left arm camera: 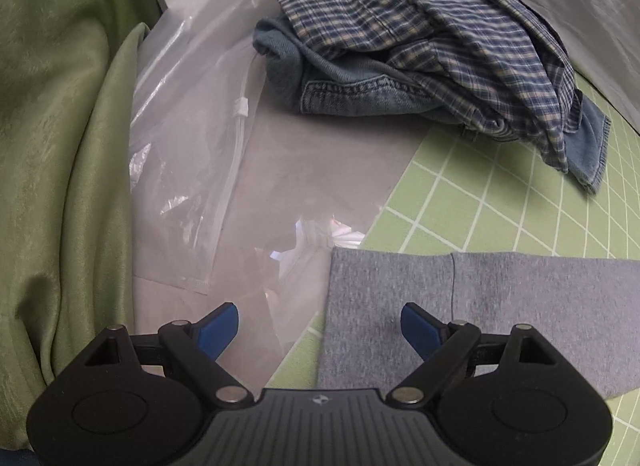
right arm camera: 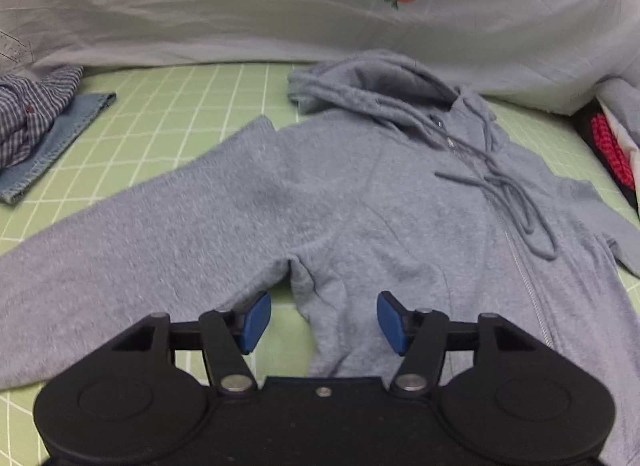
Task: Fold clothes
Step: 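Grasp the sleeve cuff with the left gripper and fold it across the body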
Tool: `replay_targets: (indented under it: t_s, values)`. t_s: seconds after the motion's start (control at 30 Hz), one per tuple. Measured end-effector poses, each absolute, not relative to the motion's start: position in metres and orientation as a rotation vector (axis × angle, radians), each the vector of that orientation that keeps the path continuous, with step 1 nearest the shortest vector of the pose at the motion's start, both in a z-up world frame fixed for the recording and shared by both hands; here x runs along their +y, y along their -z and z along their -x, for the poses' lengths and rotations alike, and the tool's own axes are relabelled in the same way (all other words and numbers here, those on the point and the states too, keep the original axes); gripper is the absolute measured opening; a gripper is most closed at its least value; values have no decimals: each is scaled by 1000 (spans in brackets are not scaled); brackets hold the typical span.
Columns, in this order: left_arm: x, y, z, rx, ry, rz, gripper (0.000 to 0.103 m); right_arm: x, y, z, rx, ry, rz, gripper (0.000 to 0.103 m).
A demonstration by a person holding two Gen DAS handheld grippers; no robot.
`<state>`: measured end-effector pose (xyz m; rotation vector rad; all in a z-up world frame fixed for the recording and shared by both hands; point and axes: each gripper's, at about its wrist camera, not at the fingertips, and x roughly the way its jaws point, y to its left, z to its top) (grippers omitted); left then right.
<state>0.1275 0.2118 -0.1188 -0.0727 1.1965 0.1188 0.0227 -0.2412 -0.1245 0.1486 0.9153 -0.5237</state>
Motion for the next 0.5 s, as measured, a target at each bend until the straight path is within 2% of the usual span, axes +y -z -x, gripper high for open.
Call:
replay_targets:
  t_s: [0.03,0.07,0.13,0.17,0.37,0.4,0.43,0.47,0.5]
  values:
    - [211,119,-127,1197,-112,73,88,-243,127,-23,926,523,-154,51]
    - [209,120,-127,1197,-104,72,87,-243,128,-23,923,503,-173,35]
    - [206,121,-127,1200,-90,74,84,-240,130,-26,921,469,-174,23]
    - [205,121,-127,1202,-84,76,81,-237,129,-27,922,455,-158,11]
    - [198,124,-128,1209,-53,78,67,-233,128,-23,923,450,-166,12]
    - [198,123,-128,1205,-46,77,63,-235,128,-21,924,453,-184,13]
    - [197,122,-128,1200,-41,76,59,-235,127,-18,923,454,-200,19]
    - [197,121,-128,1194,-37,77,52,-236,126,-16,920,458,-213,33]
    - [196,120,-128,1189,-33,77,42,-235,124,-13,912,457,-224,40]
